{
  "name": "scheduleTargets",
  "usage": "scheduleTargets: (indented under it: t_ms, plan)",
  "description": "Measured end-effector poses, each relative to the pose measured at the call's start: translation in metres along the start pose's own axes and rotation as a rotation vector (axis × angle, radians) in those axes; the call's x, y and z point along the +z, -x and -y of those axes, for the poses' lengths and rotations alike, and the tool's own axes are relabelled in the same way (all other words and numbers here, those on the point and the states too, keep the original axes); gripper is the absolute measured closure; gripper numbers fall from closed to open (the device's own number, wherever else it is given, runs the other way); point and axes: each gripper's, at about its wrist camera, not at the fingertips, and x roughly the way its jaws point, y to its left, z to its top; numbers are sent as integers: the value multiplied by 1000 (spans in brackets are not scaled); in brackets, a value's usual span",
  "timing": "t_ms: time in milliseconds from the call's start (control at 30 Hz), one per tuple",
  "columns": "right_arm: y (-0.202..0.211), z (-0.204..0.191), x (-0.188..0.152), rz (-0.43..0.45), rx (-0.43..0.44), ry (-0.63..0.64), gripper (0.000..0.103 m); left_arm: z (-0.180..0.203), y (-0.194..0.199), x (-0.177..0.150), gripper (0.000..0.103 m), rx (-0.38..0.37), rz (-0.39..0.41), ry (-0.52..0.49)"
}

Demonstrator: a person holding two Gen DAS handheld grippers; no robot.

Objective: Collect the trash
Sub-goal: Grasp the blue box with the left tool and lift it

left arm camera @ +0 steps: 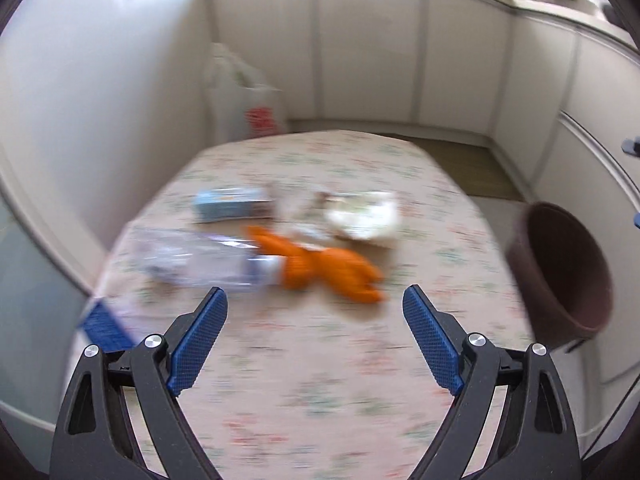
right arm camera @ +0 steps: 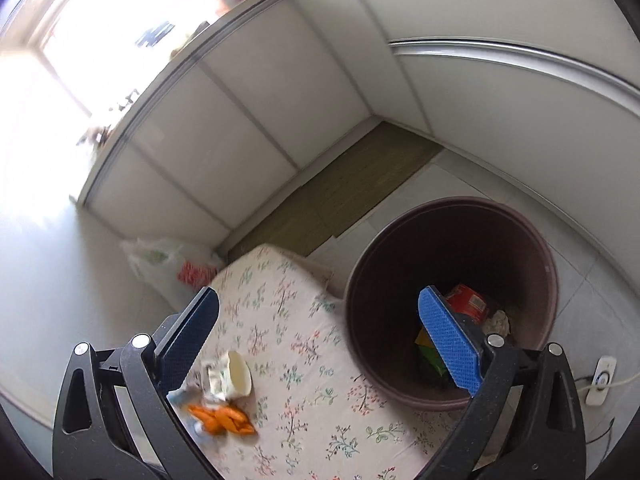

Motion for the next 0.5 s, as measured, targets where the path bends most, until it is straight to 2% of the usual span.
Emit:
scheduleTargets:
  t_ms: [167,333,500]
  plan:
    - [-19,-50,-29,-58,-1,169,7,-69,1,-8,16,117,-6,114]
    - [-32,-89,-62,-86,-16,324,7,-133,-12,-21,16,217,-85,289]
    - [-51,-113,-96,-150,-30,447,7,-189,-30,-40,16,311,-144,483]
